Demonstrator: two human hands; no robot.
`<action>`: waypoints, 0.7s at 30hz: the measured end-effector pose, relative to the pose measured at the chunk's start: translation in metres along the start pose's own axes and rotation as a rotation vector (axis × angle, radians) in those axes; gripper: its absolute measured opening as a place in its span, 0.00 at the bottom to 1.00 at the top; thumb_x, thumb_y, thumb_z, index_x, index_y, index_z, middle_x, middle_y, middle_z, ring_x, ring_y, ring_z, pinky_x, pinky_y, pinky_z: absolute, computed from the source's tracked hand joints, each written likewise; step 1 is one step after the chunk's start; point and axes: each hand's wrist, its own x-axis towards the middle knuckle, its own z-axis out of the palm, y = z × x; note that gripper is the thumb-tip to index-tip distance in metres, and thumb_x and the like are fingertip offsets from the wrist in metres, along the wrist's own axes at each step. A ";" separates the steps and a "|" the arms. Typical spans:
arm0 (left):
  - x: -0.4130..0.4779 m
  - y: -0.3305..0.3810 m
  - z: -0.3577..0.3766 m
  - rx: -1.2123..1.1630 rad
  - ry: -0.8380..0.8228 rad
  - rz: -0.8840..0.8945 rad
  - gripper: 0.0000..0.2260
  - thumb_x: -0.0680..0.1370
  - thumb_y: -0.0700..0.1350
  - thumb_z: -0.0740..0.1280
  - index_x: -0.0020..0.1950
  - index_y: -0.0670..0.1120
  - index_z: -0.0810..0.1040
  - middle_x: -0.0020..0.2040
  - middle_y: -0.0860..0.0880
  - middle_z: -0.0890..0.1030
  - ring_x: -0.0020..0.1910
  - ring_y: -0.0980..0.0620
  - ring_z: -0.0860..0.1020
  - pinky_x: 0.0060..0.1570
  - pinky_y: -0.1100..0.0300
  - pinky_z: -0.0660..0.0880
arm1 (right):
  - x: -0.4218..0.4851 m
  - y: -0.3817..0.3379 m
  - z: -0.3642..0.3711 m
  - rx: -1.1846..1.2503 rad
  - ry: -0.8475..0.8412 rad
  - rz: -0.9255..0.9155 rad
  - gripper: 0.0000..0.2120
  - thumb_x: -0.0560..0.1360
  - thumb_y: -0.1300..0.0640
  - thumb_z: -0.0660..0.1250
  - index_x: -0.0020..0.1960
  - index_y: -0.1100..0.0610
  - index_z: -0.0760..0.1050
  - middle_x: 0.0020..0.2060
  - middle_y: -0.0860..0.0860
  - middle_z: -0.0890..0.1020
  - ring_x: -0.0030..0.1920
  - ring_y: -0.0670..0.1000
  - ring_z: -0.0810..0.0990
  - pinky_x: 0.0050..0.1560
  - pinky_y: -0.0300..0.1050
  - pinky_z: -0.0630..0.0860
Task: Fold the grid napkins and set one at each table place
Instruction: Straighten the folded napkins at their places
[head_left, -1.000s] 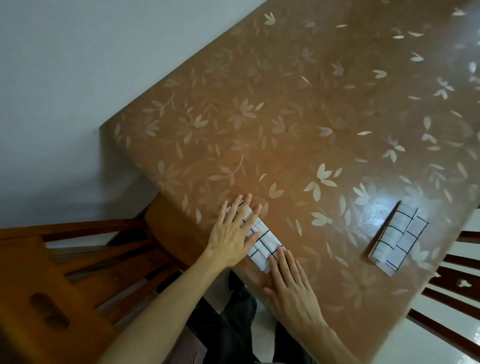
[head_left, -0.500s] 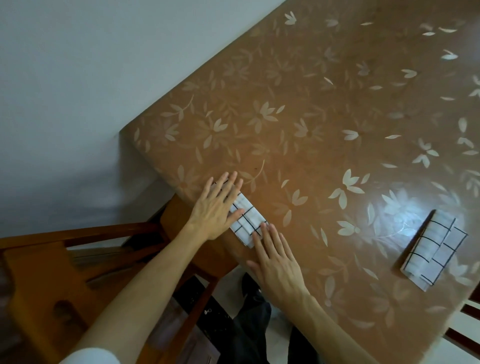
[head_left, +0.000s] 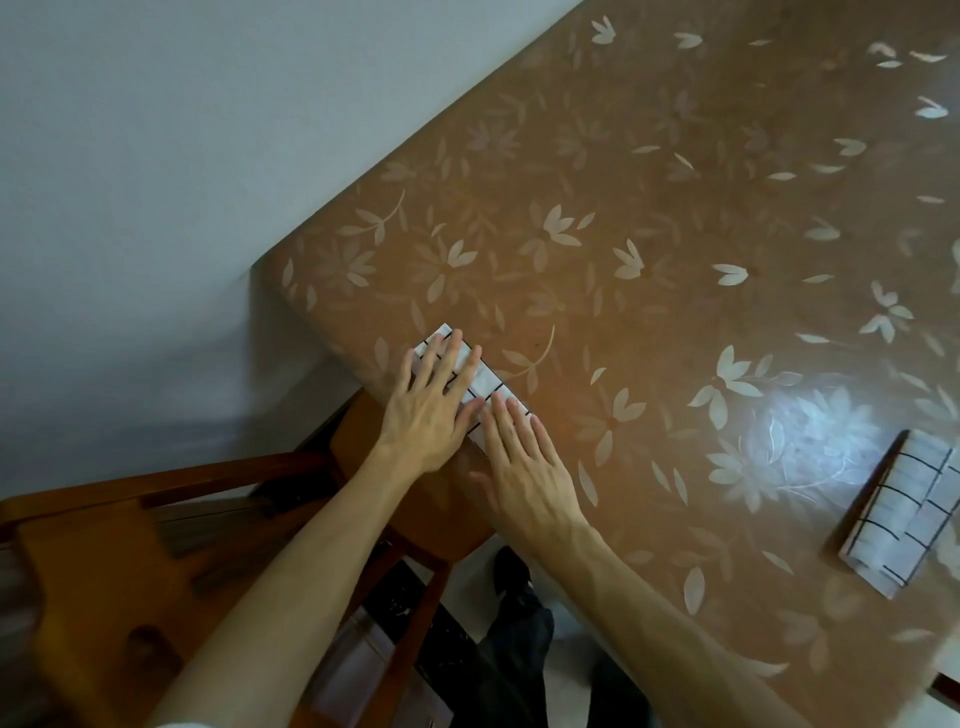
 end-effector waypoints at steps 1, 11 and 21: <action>0.000 0.000 -0.001 0.003 -0.009 -0.003 0.29 0.84 0.61 0.44 0.83 0.51 0.46 0.84 0.41 0.48 0.82 0.40 0.51 0.77 0.38 0.56 | 0.004 0.001 0.001 -0.004 -0.028 0.023 0.35 0.79 0.39 0.48 0.77 0.61 0.63 0.77 0.58 0.63 0.78 0.55 0.57 0.77 0.55 0.58; 0.005 0.005 -0.019 -0.083 -0.080 -0.061 0.31 0.84 0.63 0.47 0.83 0.53 0.41 0.84 0.44 0.42 0.83 0.42 0.43 0.78 0.37 0.45 | -0.011 0.020 -0.008 0.106 -0.109 0.066 0.37 0.80 0.36 0.38 0.81 0.58 0.49 0.80 0.54 0.48 0.79 0.52 0.43 0.79 0.56 0.48; -0.049 0.083 -0.072 -0.538 0.143 0.001 0.15 0.82 0.42 0.63 0.68 0.46 0.77 0.63 0.47 0.79 0.62 0.48 0.77 0.59 0.53 0.79 | -0.079 0.070 -0.045 0.424 0.025 0.109 0.19 0.79 0.62 0.60 0.69 0.58 0.73 0.66 0.54 0.77 0.60 0.59 0.80 0.59 0.55 0.76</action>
